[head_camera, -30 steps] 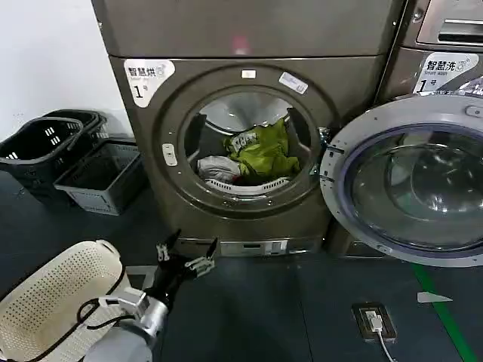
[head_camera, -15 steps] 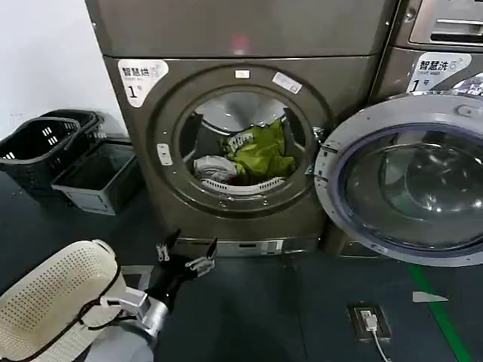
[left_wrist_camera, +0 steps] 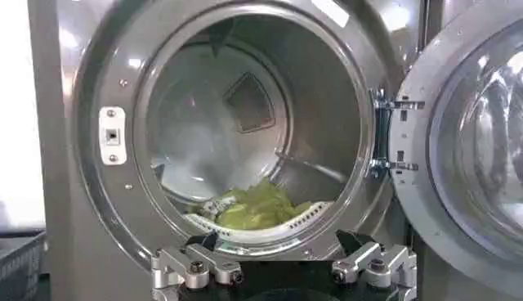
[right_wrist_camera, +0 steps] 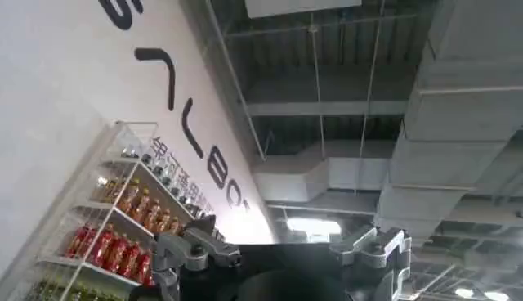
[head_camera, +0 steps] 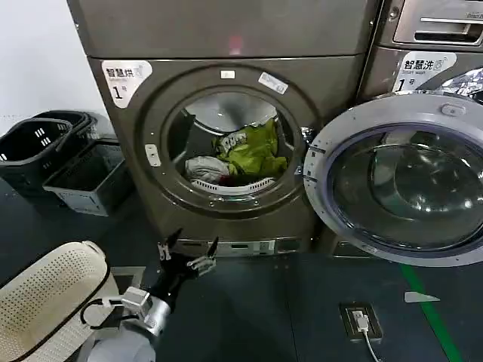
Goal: Grasp the clothes from the dryer.
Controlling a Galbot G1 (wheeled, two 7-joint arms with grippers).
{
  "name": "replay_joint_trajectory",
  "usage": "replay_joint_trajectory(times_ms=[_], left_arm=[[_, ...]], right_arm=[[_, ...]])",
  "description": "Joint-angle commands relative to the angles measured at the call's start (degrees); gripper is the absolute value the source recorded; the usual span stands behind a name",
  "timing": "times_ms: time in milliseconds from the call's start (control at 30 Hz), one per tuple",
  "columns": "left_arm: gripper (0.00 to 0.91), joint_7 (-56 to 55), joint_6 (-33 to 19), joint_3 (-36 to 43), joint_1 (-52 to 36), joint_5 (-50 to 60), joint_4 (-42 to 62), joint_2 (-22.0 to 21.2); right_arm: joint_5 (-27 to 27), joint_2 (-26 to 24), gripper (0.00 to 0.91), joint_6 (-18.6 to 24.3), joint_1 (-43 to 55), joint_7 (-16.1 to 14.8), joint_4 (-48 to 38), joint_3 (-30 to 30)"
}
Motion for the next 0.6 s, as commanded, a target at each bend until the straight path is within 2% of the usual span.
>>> replay_joint_trajectory(times_ms=[33,600], left_arm=[[0.907,-0.05,-0.14,0.07,0.24,-0.05,-0.15,-0.09],[0.907,-0.16,0.25,0.16,0.23,-0.17,-0.32,-0.06]], right_arm=[[0.78,-0.15,0.907,-0.34,-0.02,-0.18,0.19,0.4],[0.77,-0.12,0.907,-0.82,0.61,-0.93,-0.22,0.55]])
